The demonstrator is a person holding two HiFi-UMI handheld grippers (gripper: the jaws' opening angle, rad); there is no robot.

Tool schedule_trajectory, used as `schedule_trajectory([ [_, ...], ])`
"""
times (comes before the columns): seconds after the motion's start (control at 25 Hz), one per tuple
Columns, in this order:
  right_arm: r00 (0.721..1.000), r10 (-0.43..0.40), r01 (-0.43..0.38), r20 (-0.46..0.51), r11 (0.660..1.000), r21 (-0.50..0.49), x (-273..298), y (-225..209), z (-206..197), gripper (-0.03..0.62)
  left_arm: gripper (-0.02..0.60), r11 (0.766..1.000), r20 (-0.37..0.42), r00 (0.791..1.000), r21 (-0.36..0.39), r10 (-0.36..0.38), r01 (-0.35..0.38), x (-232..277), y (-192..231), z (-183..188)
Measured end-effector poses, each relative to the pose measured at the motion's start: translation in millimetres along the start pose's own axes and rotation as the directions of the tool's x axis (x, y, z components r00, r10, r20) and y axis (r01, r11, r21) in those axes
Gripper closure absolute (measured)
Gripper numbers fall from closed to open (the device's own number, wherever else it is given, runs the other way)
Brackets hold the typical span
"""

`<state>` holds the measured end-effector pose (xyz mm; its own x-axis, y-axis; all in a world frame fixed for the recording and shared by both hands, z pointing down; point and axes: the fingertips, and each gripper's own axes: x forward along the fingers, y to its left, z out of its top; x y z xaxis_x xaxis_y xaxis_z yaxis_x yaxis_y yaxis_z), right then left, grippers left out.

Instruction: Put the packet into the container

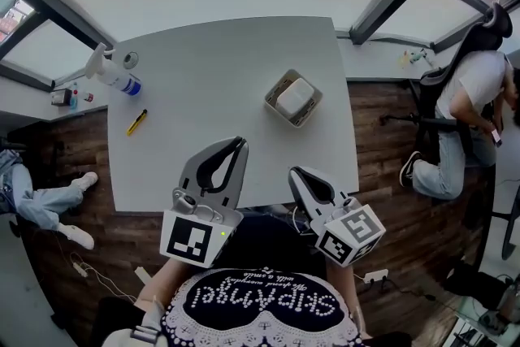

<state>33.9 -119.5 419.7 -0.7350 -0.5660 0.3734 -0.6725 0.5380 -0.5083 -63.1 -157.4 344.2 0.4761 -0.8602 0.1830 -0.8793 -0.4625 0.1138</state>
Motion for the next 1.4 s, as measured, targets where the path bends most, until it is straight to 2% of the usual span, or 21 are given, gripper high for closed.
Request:
schedule_trajectory([
  [0.2,1.0,-0.002,0.002,0.009,1.0,-0.002,-2.1,-2.7,1.5,0.579,0.572,1.0,-0.037,0.999,0.01,-0.029,0.03,-2.1,-6.5,-19.1],
  [0.68,1.0,0.018,-0.018,-0.017,1.0,-0.005,1.4,2.2,-3.1,0.579,0.574,0.997,-0.093,0.993,-0.018,-0.077,0.076,-8.0,-20.2,-45.0],
  [0.96,0.998,0.027,-0.027,-0.055,1.0,-0.01,6.1,4.2,-11.9,0.579,0.574,0.998,-0.109,0.992,-0.024,-0.066,0.064,-11.1,-17.2,-50.2],
  [1.4,0.999,0.019,-0.019,-0.04,1.0,0.007,3.1,1.0,-10.5,0.579,0.574,0.998,-0.101,0.993,-0.023,-0.059,0.057,-14.1,-18.5,-48.6],
])
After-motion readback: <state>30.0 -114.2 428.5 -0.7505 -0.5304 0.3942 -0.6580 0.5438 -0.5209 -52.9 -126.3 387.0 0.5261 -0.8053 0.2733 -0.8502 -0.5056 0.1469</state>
